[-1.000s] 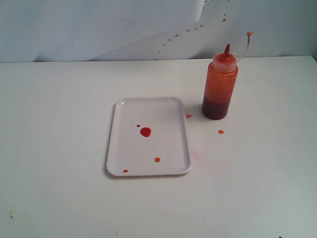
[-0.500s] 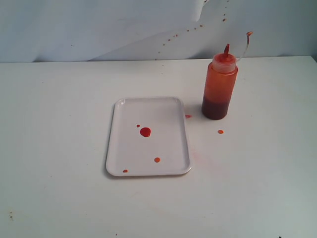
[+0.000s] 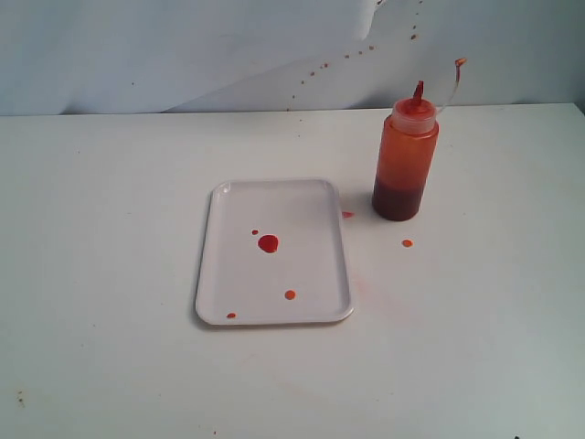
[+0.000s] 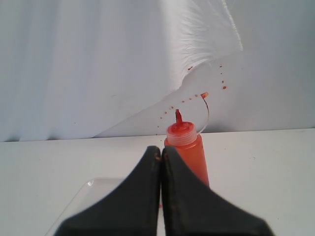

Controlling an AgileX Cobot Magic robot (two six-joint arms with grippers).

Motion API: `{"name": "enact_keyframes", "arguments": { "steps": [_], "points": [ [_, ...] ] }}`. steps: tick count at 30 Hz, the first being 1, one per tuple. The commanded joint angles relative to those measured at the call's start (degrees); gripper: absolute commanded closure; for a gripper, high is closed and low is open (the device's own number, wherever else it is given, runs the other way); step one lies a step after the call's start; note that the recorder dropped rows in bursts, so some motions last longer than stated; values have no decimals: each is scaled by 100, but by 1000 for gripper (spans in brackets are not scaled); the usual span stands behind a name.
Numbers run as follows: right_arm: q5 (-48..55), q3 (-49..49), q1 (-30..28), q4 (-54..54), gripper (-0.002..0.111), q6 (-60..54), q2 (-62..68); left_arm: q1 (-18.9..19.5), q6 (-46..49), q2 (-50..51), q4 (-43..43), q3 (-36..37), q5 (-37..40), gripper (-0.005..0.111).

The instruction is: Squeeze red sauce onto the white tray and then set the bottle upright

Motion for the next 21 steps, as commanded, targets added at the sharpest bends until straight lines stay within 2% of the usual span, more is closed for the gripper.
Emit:
{"name": "enact_keyframes", "arguments": {
  "steps": [1,9,12,17,21],
  "points": [
    [12,28,32,-12,108,-14,-22,18,-62,-12,0,24,-86,107],
    [-279,28,75,-166,108,-60,-45,18,-62,-12,0,24,-86,107],
    [-568,28,61,-190,108,-60,-657,18,-62,-12,0,24,-86,107],
    [-576,28,-688,-180,108,-108,-2376,18,-62,-12,0,24,-86,107],
    [-607,28,-842,-180,108,-360,-2519,18,-62,-12,0,24,-86,107]
  ]
}}
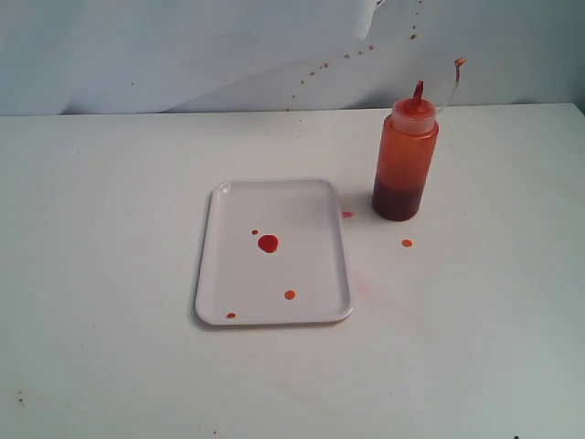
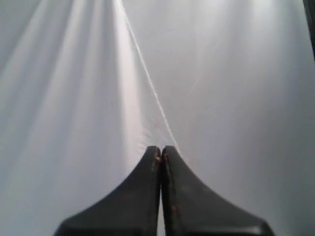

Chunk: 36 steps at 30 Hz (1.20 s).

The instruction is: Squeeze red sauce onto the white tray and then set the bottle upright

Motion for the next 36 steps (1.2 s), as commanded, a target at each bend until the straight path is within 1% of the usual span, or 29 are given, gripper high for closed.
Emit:
{"name": "enact_keyframes", "arguments": {
  "steps": [1,8,10,12,13,14,15,16,17,18,19,23,25,27,30,33,36],
  "points": [
    [-58,28,-155,-50,108,-288,-142,18,-62,-12,0,24,-86,107],
    [28,134,-155,-50,108,-288,-99,18,-62,-12,0,24,-86,107],
    [43,132,-155,-520,108,91,-99,18,-62,-12,0,24,-86,107],
    [231,132,-155,-2218,108,1480,-99,18,-62,-12,0,24,-86,107],
    [328,132,-155,-3371,108,2270,-99,18,-62,-12,0,24,-86,107],
    [462,132,-155,-4652,108,3691,-99,18,-62,-12,0,24,-86,107],
    [553,132,-155,-5955,108,4746,-99,18,-62,-12,0,24,-86,107],
    [644,132,-155,-6958,108,6066,-99,18,-62,-12,0,24,-86,107],
    [765,132,-155,-8266,108,7306,-99,18,-62,-12,0,24,-86,107],
    [846,132,-155,-8973,108,8339,-99,18,-62,-12,0,24,-86,107],
    [967,132,-155,-10102,108,9498,-99,18,-62,-12,0,24,-86,107],
    [1029,193,-155,-10527,108,9483,-99,18,-62,-12,0,24,-86,107],
    [1043,444,-155,-10550,108,9149,-124,18,-62,-12,0,24,-86,107],
    [1043,704,-155,-10550,108,9138,-142,18,-62,-12,0,24,-86,107],
    [942,1091,-155,-10427,108,9107,-142,18,-62,-12,0,24,-86,107],
    [701,1477,-264,-9922,108,8591,-142,18,-62,-12,0,24,-86,107],
    [699,1665,-264,-9915,108,8558,-142,18,-62,-12,0,24,-86,107]
  ]
}}
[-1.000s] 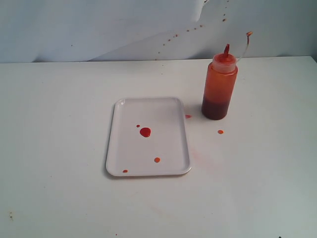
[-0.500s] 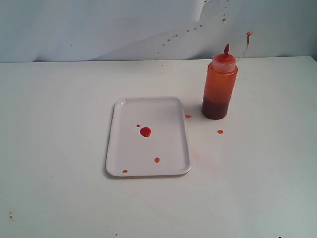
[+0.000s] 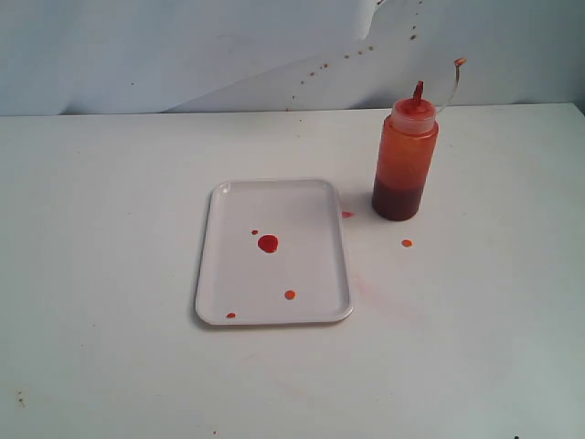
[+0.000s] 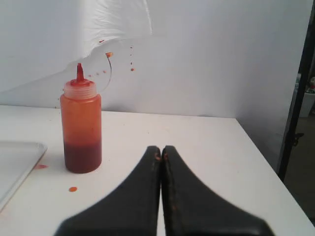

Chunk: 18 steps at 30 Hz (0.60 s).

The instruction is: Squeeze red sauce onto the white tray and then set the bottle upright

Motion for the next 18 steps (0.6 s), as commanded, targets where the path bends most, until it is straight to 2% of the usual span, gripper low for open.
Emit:
{"name": "enact_keyframes", "arguments": {
  "steps": [1,12,18],
  "points": [
    [-113,224,-42,116,108,-118,-23,18,-62,-12,0,24,-75,107],
    [892,224,-42,287,108,-79,-23,18,-62,-12,0,24,-75,107],
    [927,224,-42,375,108,383,-23,18,-62,-12,0,24,-75,107]
  ]
}}
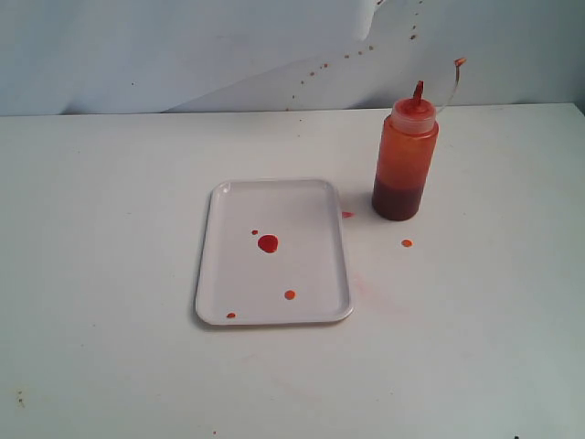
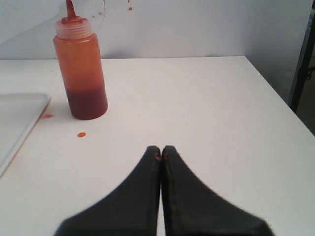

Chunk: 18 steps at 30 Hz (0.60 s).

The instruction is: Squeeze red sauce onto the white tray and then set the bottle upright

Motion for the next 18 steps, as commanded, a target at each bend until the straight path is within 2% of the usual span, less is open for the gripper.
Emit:
{"name": "enact_keyframes", "arguments": {
  "steps": [1,18],
  "points": [
    [28,21,-42,59,108,174,-23,18,-62,-12,0,24,-75,107],
    [77,21,-32,238,108,100,-23,18,-62,-12,0,24,-75,107]
  ]
}}
